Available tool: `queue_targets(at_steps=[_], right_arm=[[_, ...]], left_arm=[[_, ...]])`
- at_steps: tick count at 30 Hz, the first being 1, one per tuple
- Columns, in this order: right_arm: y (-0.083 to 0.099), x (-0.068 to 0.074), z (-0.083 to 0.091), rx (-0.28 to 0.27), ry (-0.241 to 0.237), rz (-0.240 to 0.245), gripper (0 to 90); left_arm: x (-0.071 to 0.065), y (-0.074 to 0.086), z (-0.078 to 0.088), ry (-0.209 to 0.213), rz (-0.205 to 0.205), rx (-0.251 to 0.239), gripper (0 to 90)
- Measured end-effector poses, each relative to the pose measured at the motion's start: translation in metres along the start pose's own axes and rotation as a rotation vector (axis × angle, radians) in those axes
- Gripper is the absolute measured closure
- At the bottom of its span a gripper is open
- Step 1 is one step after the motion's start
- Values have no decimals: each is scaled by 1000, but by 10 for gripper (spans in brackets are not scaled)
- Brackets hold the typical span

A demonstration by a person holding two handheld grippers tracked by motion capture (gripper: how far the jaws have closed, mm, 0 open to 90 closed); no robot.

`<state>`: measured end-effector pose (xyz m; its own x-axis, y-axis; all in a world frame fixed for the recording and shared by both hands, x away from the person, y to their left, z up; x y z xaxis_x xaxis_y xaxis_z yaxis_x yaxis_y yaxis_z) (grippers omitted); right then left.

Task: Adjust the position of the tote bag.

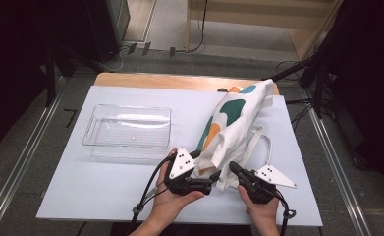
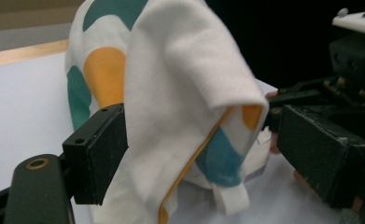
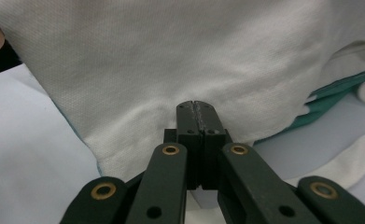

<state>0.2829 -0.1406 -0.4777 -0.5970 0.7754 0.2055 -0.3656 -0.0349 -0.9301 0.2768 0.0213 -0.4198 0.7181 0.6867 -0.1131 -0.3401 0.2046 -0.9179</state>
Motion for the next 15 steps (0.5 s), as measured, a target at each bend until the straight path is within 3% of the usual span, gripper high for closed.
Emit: queue_targets(at_steps=[5,6,7,8,11,12,15], right_arm=[[4,-2,-4,22,-13,0,900],[4,-3,-3,22,-11,-2,900],[4,-4,-3,20,-9,-3,900],[4,-8,0,19,-5,-13,893],[5,-12,3,16,2,-15,885],[5,-17,6,13,20,-21,878],[4,-22,10,6,40,-35,868]], left_arm=[[-2,-2,-12,2,10,27,529],[-2,-2,-12,16,11,27,529],[-3,-2,-12,32,7,26,654],[-2,-2,-11,31,-2,28,719],[4,0,-8,56,11,39,794],[10,1,-5,49,23,39,847],[16,1,0,43,31,37,870]])
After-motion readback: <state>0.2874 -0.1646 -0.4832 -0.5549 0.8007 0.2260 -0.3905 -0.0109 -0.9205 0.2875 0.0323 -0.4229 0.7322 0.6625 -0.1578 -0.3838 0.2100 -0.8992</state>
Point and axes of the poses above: each handheld gripper's, and its own axes: z roughly backward along the jaws, y roughly out of its underside, x roughly to its left, the point moved 6 cm from there along -z, roughly forward along the jaws, and after that the axes turned 2 degrees about -y, right-handed, at the moved point
